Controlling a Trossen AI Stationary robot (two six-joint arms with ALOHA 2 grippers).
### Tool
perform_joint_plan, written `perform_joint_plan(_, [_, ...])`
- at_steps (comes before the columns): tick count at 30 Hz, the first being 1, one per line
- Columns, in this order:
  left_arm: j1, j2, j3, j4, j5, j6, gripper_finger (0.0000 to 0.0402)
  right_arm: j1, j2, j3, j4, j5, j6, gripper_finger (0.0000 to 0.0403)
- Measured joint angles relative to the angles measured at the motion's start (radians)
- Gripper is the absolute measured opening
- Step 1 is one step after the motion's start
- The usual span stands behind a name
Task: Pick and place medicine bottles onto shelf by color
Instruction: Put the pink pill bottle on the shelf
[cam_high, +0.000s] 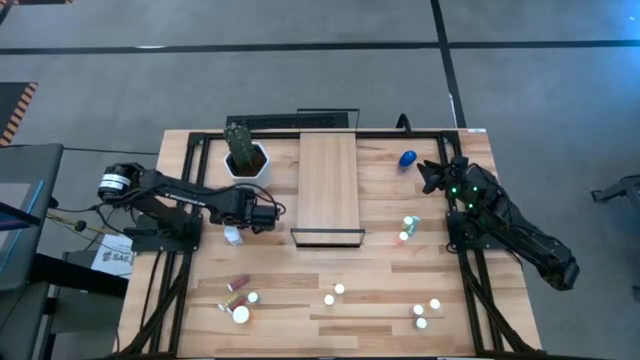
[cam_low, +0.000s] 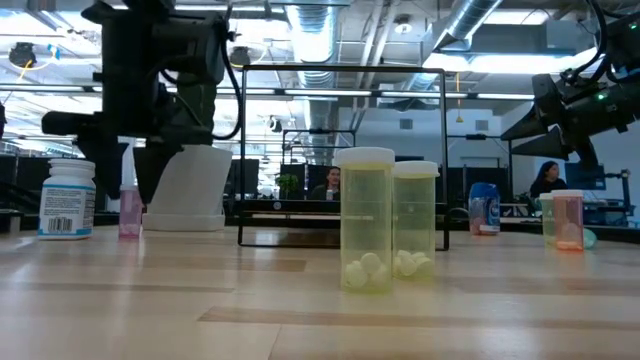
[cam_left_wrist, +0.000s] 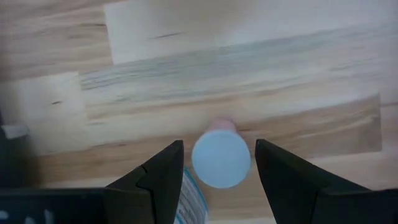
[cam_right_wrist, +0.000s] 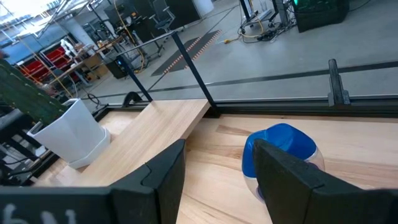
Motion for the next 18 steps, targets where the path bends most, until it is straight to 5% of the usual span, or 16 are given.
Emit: perform_joint_plan(18, [0.000,0.000,-0.004,0.008,-0.026,0.043,0.0173,0.000,0.000,0.000,0.000,0.000,0.000,0.0210])
